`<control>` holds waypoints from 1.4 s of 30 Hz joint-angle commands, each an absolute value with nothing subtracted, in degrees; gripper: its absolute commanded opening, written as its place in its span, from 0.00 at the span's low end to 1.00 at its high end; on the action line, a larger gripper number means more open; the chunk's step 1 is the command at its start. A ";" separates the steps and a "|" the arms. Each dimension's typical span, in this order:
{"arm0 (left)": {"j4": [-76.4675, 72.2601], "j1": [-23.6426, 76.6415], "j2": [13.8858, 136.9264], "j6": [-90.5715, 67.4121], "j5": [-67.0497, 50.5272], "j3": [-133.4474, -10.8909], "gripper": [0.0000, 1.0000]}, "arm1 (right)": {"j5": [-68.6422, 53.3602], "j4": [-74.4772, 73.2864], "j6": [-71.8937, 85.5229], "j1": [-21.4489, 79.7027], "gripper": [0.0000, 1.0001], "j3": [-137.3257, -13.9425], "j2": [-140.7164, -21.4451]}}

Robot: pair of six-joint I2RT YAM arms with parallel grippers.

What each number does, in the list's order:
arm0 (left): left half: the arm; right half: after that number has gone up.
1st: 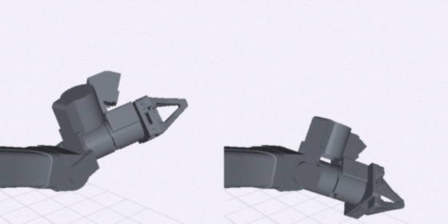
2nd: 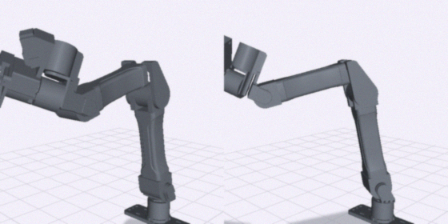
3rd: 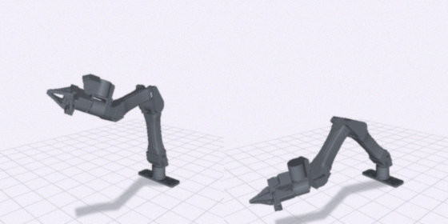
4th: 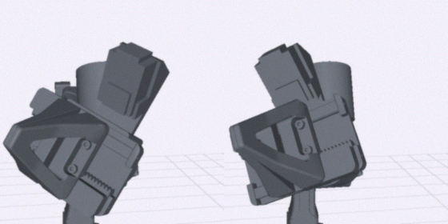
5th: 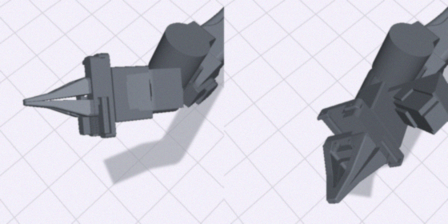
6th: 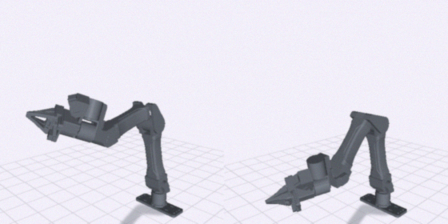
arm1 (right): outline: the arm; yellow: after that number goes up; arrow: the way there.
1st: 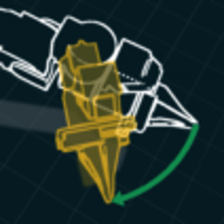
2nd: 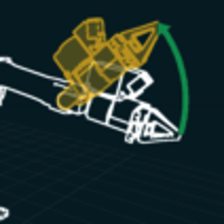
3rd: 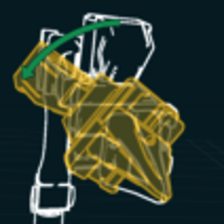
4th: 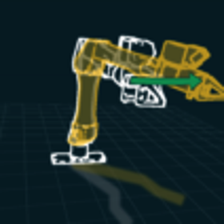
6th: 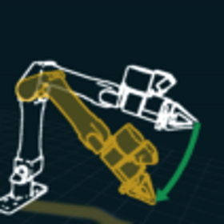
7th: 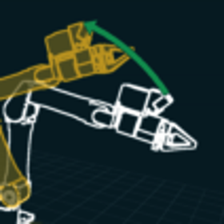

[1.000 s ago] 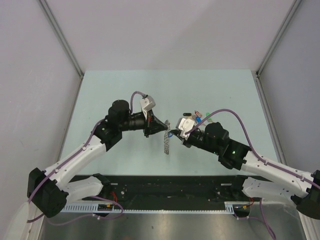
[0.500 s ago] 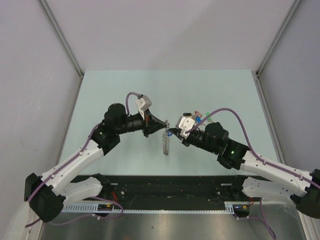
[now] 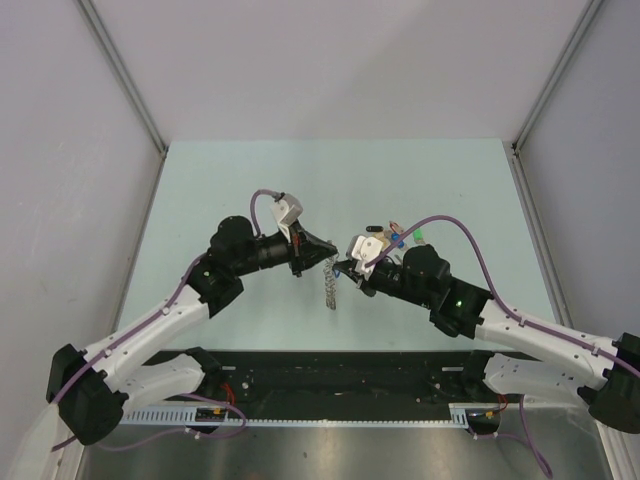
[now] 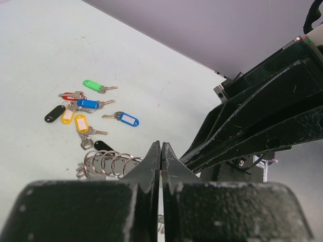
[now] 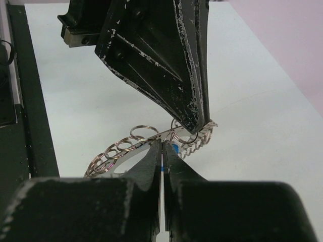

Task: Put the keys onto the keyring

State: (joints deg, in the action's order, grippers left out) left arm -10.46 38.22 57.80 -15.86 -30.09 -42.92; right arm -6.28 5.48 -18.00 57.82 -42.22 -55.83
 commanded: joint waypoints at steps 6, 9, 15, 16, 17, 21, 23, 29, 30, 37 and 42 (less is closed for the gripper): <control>-11.70 38.15 53.44 -11.79 -25.67 -44.82 0.17 | -6.15 3.08 -20.03 56.96 0.00 -41.84 -53.53; -7.22 37.53 52.04 -8.98 -25.58 -45.70 0.28 | -6.68 2.46 -21.79 55.55 0.00 -42.01 -52.13; -0.46 33.32 52.64 -3.45 -37.68 -47.54 0.41 | -9.31 0.26 -24.52 53.79 0.00 -43.59 -50.98; 1.74 32.96 53.43 -2.12 -39.62 -48.24 0.43 | -9.66 0.26 -24.70 53.70 0.00 -43.59 -50.72; 4.02 32.87 55.09 -0.54 -41.38 -50.17 0.46 | -9.93 0.26 -24.78 53.70 0.00 -43.94 -50.63; 13.08 32.87 60.45 9.99 -50.51 -55.10 0.49 | -11.42 -3.16 -25.84 53.61 0.00 -45.08 -50.54; 17.39 32.87 62.39 12.90 -52.29 -57.55 0.55 | -12.12 -4.04 -26.19 53.70 0.00 -45.44 -50.62; 28.36 33.13 67.93 25.47 -59.76 -62.66 0.58 | -14.23 -5.88 -26.98 53.96 0.00 -46.84 -50.62; 29.43 33.31 68.37 28.71 -60.37 -63.10 0.59 | -14.59 -6.06 -27.07 53.96 0.00 -47.02 -50.71; 35.95 35.07 72.06 35.95 -61.79 -66.27 0.59 | -16.26 -7.21 -27.42 54.67 0.00 -48.08 -51.59; 36.12 36.56 74.00 36.12 -61.00 -66.88 0.56 | -16.52 -7.56 -27.60 55.28 0.00 -48.34 -51.77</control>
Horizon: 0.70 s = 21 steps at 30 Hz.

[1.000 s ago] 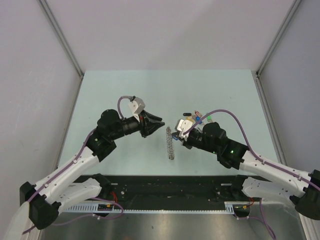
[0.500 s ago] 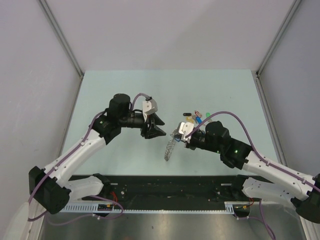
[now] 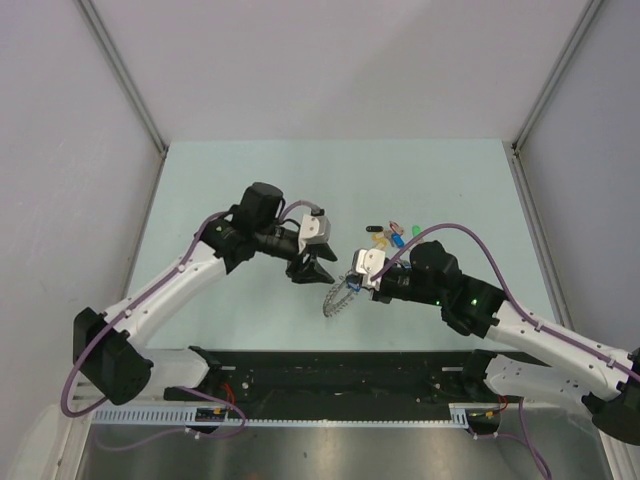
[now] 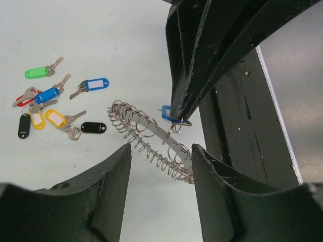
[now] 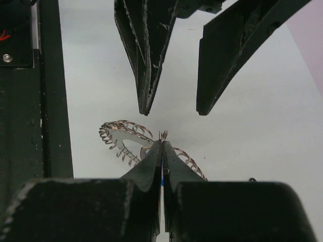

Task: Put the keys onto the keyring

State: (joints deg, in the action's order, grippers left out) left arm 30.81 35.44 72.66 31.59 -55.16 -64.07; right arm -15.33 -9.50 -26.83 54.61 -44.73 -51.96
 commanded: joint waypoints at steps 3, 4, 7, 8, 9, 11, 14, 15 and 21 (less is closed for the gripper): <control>37.09 37.44 75.49 37.00 -60.91 -67.85 0.52 | -16.52 -7.73 -27.69 55.46 0.00 -48.69 -51.86; 37.96 37.70 76.02 37.44 -60.91 -68.29 0.52 | -16.52 -7.73 -27.69 55.46 0.00 -48.60 -51.86; 39.89 38.58 77.25 38.84 -61.35 -69.08 0.49 | -16.44 -7.82 -27.77 55.72 0.00 -48.78 -52.03; 40.34 38.85 77.60 39.63 -61.52 -69.17 0.48 | -16.44 -7.91 -27.77 55.72 0.00 -48.78 -52.03; 40.69 38.93 78.04 39.90 -61.52 -69.26 0.45 | -16.35 -7.91 -27.77 55.81 0.00 -48.95 -52.03; 41.74 39.29 78.40 40.86 -61.87 -69.43 0.41 | -16.35 -7.91 -27.77 55.90 0.00 -48.87 -52.03; 42.71 39.46 78.66 41.66 -62.14 -69.43 0.33 | -16.08 -8.00 -27.77 55.99 0.00 -48.95 -52.21; 42.98 39.46 78.58 41.75 -62.23 -69.43 0.28 | -15.91 -7.91 -27.77 55.99 0.00 -48.96 -52.21; 43.77 39.46 78.14 42.63 -61.44 -68.91 0.00 | -14.07 -8.87 -27.77 55.99 0.00 -48.96 -51.33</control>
